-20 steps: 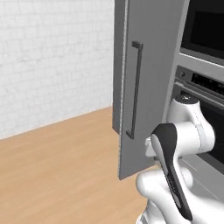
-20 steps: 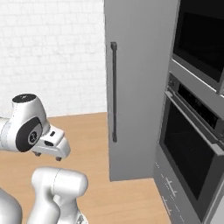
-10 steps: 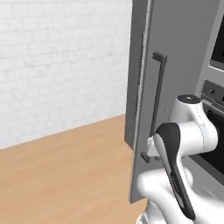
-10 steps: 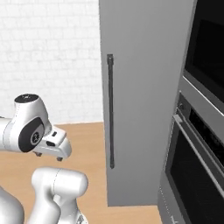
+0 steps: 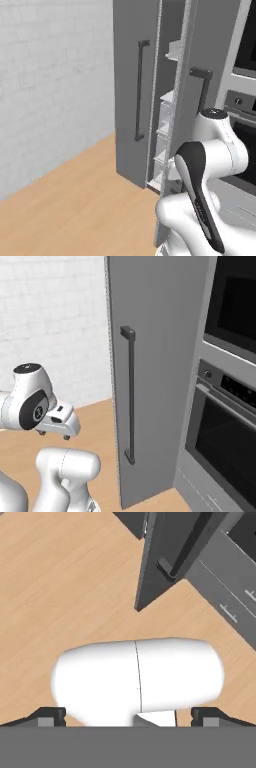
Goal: Place one garlic and one steak in each tupperware on the nearby counter, to pack two identical lunches.
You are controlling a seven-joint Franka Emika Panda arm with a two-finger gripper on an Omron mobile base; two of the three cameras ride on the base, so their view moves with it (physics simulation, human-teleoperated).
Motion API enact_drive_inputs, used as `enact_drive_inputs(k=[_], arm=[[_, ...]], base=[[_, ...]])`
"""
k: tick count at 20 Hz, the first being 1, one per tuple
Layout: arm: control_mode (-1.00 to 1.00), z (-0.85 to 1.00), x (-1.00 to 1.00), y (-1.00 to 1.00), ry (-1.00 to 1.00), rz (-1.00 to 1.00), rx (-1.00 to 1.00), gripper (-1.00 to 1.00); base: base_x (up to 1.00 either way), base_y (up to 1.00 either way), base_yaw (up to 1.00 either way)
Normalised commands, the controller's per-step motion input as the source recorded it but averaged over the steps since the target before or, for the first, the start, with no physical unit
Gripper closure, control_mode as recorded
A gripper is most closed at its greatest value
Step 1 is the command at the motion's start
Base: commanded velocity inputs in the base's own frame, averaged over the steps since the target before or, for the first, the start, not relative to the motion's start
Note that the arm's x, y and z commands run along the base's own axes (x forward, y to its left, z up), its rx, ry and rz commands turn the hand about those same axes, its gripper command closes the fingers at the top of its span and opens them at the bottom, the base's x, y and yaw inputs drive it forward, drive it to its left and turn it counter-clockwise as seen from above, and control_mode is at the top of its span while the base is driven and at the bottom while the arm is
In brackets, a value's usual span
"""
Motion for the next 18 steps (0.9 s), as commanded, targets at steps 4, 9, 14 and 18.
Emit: enact_drive_inputs(k=[4, 9, 14, 18], arm=[[1.0, 0.0, 0.0, 0.0, 0.0, 0.0, 0.0, -1.0], [1.0, 0.0, 0.0, 0.0, 0.0, 0.0, 0.0, -1.0], [1.0, 0.0, 0.0, 0.0, 0.0, 0.0, 0.0, -1.0], [1.0, 0.0, 0.0, 0.0, 0.0, 0.0, 0.0, -1.0]], base=[[0.59, 0.82, -0.72], [0.1, 0.72, -0.77], [0.0, 0.72, -0.77], [-0.13, 1.0, -0.6]])
